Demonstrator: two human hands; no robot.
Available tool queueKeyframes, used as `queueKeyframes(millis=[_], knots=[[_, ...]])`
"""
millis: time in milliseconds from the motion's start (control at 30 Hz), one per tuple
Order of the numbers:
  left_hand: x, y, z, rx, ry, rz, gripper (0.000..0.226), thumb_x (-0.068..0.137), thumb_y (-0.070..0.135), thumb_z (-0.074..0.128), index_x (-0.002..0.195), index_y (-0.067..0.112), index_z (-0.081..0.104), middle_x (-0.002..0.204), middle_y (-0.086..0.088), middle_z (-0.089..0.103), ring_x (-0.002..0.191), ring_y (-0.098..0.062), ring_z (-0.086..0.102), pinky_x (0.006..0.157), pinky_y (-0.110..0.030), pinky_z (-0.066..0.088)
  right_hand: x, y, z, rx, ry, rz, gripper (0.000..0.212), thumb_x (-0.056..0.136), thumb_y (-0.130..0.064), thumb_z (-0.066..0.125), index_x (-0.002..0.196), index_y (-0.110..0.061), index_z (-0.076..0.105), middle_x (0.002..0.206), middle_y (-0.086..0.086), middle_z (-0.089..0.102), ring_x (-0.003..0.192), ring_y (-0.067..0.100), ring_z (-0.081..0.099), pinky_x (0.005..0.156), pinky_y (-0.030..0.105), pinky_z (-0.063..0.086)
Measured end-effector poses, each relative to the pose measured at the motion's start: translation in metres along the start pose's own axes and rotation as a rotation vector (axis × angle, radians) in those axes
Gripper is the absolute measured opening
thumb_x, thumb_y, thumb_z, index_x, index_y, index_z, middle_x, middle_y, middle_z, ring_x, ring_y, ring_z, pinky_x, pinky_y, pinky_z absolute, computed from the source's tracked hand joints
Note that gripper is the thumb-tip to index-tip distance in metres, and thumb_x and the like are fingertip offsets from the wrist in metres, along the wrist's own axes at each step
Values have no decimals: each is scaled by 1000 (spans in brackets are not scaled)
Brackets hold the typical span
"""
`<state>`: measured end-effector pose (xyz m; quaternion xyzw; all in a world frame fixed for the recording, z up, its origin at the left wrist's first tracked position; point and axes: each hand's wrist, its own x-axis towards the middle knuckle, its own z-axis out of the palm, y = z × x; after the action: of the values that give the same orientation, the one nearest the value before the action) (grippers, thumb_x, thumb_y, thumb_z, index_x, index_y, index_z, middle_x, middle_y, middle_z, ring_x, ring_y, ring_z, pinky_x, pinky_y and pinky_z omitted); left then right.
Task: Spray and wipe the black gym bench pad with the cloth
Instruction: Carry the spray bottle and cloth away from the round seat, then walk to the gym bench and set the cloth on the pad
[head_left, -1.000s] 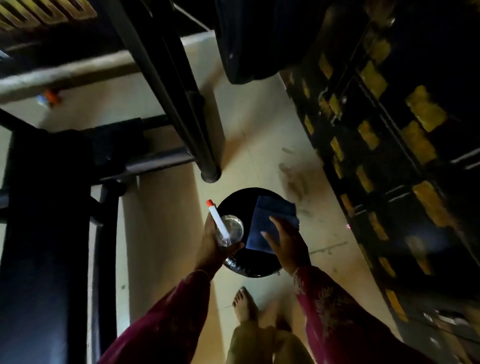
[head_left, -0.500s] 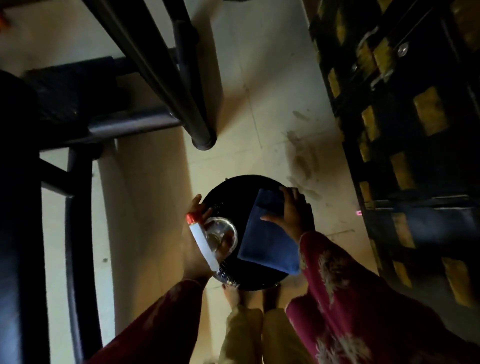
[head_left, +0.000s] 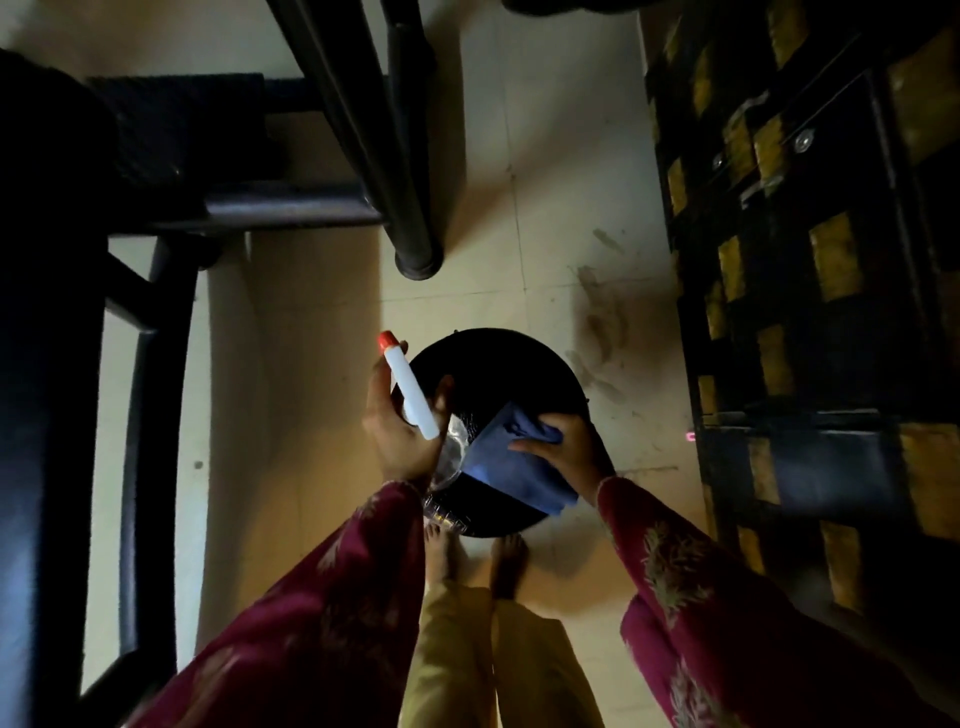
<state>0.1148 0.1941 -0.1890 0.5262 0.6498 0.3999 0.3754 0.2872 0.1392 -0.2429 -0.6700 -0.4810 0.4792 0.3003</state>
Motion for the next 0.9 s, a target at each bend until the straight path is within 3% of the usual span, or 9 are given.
queueKeyframes(millis=[67,167,267,400,467,533,600,700,900], knots=[[-3,10,-16,-12,-4,-34,66,76,41,61,126,-1,49,112,-20,62,94,-43,59,78,-44,49,-11,-21,1,59,17,-2,60,72,-3,76,53,-22,23,52,-9,18,42,0,26,46,14,23],[-12,28,-52,-50,36,-27,65,76,44,61,124,0,51,113,-11,62,98,-24,60,79,-33,48,-22,-57,9,108,24,15,57,72,-6,77,51,-23,26,50,-12,23,43,-1,28,48,16,25],[-15,40,-95,-85,105,-48,61,75,40,62,121,1,52,108,-5,61,89,-26,59,75,-28,46,-28,-98,25,162,39,38,47,75,-6,74,49,-18,37,40,-12,37,43,-2,38,51,14,32],[-15,54,-164,-107,208,-40,58,72,41,60,118,6,53,103,6,58,90,3,56,78,-15,44,-30,-158,66,170,-43,-17,50,77,-7,73,50,-20,33,38,-11,29,40,-1,30,47,17,27],[-14,51,-204,-117,262,-55,56,71,41,61,118,12,52,100,10,58,90,3,57,79,-18,46,-26,-188,97,152,-126,-1,50,77,-11,73,49,-20,33,37,-12,26,39,0,27,45,18,24],[-11,43,-242,-122,340,-72,54,72,40,62,117,11,53,99,3,60,91,-12,61,82,-31,50,-19,-215,130,167,-198,38,52,78,-13,73,46,-21,32,36,-12,23,39,3,24,45,19,21],[-9,33,-284,-129,440,-102,55,71,40,62,117,12,54,104,0,62,90,-16,60,82,-36,49,-13,-239,170,133,-265,43,53,76,-18,75,43,-21,34,40,-13,25,48,7,25,49,25,22],[1,16,-347,-141,553,-152,52,69,40,61,115,17,54,103,9,61,87,-6,60,79,-25,49,-4,-276,231,51,-355,20,47,75,-25,76,50,-19,37,51,-9,32,58,13,30,56,28,25],[32,-38,-464,-81,694,-213,43,73,20,61,116,17,53,103,16,58,92,11,53,78,-1,36,19,-343,364,-107,-519,-69,42,79,-25,72,56,-15,38,55,-1,38,57,11,36,52,27,26]])
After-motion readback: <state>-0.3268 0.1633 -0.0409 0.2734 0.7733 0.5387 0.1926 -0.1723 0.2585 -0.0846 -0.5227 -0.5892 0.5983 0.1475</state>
